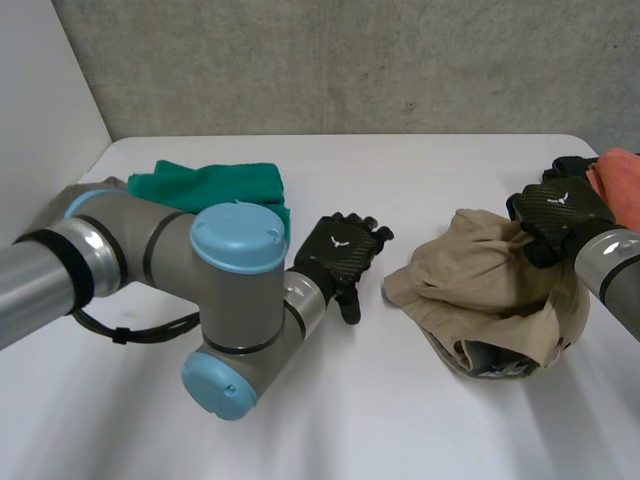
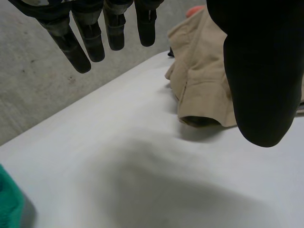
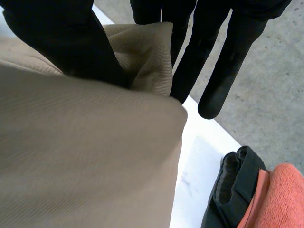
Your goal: Fold the laundry.
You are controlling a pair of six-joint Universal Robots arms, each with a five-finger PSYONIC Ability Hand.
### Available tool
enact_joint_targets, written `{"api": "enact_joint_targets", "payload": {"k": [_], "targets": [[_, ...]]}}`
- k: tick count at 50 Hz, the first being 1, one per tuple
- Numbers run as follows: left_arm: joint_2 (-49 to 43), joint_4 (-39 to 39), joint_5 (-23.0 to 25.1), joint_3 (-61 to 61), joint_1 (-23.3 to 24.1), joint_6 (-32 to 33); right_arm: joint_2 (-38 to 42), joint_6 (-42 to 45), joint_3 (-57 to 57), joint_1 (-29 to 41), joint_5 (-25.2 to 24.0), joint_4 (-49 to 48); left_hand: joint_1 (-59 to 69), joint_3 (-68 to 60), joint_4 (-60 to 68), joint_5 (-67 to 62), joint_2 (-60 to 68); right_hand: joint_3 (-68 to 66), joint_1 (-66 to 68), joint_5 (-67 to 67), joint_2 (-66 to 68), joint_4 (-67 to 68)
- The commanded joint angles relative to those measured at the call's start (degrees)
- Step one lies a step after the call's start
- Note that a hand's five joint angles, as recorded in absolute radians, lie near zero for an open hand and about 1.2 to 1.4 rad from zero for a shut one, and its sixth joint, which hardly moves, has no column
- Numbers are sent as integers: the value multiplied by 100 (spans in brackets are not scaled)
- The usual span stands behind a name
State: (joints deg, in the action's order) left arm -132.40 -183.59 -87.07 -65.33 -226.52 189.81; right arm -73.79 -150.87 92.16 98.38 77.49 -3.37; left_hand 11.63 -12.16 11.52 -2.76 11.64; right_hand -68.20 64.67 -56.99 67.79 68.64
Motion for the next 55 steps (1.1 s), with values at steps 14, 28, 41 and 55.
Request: {"api": "enact_joint_targets", "payload": {"k": [14, 28, 41, 55], "targets": [[1278, -230, -407, -419, -858, -84, 489, -283, -1700, 1044, -1072, 1011, -163, 216, -152, 276, -164, 5056, -4703, 4935, -5015, -5100], [698, 15, 67, 609, -463, 91, -873, -1260, -1052, 95, -217, 2305, -163, 216, -152, 276, -164, 5820, -5467, 5699, -5779, -5864], [-602, 148, 1333, 2050, 170, 1066, -1876, -1454, 433, -1065, -226, 2069, -163, 216, -152, 276, -164, 5820, -5467, 5699, -5779, -5864], [-1895, 130, 1553, 3193, 442, 1454, -814, -1472, 1691, -1190, -375, 462, 2104, -2050, 2115, -1991, 2103, 5538, -5185, 5417, -5497, -5582]]}}
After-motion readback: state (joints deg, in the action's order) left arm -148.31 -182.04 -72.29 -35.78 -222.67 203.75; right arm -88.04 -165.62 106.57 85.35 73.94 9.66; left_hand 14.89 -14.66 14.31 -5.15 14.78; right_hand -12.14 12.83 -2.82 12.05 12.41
